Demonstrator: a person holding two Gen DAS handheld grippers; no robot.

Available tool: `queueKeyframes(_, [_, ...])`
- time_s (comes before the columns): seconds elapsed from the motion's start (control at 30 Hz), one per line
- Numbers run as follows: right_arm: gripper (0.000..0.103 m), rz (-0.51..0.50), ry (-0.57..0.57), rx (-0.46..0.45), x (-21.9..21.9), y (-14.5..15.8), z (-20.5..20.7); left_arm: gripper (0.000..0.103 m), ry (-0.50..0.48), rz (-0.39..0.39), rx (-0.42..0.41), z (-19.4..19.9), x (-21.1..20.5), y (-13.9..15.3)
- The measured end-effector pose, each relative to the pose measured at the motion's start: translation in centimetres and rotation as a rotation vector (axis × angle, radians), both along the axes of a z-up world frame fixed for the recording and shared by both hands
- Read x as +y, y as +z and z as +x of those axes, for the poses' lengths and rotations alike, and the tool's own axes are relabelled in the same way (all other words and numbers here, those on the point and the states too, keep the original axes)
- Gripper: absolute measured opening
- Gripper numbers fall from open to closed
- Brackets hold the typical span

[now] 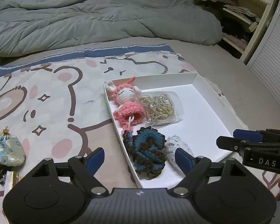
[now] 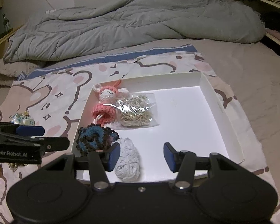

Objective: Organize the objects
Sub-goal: 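Lower the scrunchie and yarn ball into the box and open both grippers, then move both tools back toward the tassel cord and tissue pack on the sheet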

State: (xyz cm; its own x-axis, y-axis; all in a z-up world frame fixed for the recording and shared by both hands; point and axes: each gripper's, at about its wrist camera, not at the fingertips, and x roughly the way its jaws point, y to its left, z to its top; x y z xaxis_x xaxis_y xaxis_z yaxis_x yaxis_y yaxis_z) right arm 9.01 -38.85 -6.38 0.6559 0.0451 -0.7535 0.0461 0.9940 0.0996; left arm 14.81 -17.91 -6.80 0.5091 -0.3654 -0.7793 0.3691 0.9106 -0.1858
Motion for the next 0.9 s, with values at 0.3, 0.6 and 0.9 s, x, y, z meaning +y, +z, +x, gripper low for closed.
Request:
queueKeyframes(0.3, [0.066,-0.002,-0.033,-0.051,-0.1,1.5,-1.9,0.096,0.008,0.011,-0.048,-1.4,0.9,1.6])
queueKeyframes(0.6, [0.085,-0.048,-0.071,-0.078,-0.4,2.6,-3.6,0.103,0.005,0.013,-0.092,-2.6,1.2,2.7])
queueKeyframes(0.9, [0.103,-0.067,-0.093,-0.098,-0.8,3.1,-5.1,0.103,0.015,0.036,-0.116,-3.3,1.1,3.1])
